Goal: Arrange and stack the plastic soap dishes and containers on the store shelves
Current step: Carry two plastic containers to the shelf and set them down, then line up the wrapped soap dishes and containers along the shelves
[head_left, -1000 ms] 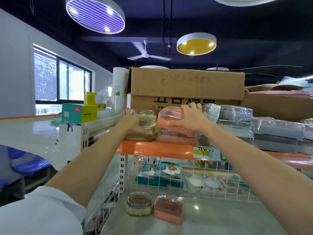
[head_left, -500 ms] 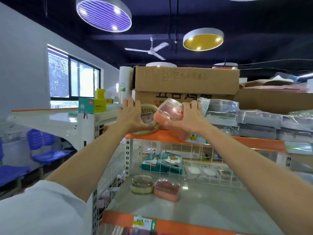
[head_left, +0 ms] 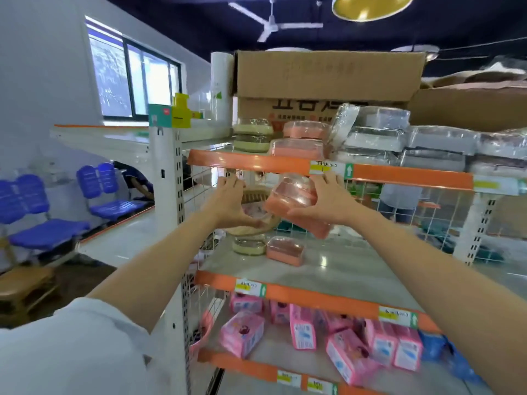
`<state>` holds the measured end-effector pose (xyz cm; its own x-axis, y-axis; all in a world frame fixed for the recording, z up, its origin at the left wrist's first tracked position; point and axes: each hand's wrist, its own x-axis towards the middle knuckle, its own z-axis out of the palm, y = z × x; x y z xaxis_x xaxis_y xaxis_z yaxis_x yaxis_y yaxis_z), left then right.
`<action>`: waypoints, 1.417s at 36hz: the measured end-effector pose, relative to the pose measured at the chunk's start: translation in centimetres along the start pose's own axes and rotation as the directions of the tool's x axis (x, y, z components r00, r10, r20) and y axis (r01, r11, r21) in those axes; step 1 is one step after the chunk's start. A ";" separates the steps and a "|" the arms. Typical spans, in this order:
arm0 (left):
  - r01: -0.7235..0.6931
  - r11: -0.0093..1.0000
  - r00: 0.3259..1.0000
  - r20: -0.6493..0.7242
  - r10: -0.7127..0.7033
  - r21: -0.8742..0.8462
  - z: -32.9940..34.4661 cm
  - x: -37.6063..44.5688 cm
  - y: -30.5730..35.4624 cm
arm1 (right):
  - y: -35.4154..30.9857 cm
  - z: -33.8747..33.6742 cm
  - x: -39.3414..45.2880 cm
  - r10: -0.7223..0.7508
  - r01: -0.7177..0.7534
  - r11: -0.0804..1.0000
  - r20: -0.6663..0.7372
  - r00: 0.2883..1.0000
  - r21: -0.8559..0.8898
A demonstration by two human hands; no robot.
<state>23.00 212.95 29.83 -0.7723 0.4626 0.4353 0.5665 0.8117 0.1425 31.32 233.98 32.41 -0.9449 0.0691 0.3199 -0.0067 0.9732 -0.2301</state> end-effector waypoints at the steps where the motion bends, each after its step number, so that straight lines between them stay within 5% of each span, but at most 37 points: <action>1: 0.002 1.000 1.000 0.027 -0.003 0.009 0.7 -0.2 -0.3 | 0.3 0.5 -0.2 0.000 0.001 1.000 0.014 1.000 -0.027; 10: 0.085 0.995 0.951 0.295 -0.096 0.051 5.9 -0.7 -3.0 | 2.5 5.8 -0.6 0.070 -0.049 0.993 0.209 0.975 -0.103; 24: 0.070 0.989 0.857 0.500 -0.125 0.128 15.2 2.2 -7.0 | 5.3 16.2 2.8 0.194 -0.139 0.978 0.425 0.884 -0.158; 39: 0.049 0.998 0.785 0.617 -0.063 0.040 22.6 6.7 -11.5 | 7.1 24.0 7.9 0.313 -0.286 0.949 0.498 0.808 -0.132; 51: -0.001 0.998 0.771 0.635 -0.036 0.058 24.3 9.2 -12.7 | 7.6 26.0 10.7 0.207 -0.155 0.976 0.434 0.877 -0.153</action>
<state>1.76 215.56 10.45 -0.7989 0.5541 -0.2341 0.5495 0.8306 0.0904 12.64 236.40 10.17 -0.9719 0.1667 -0.1663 0.1896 0.9728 -0.1332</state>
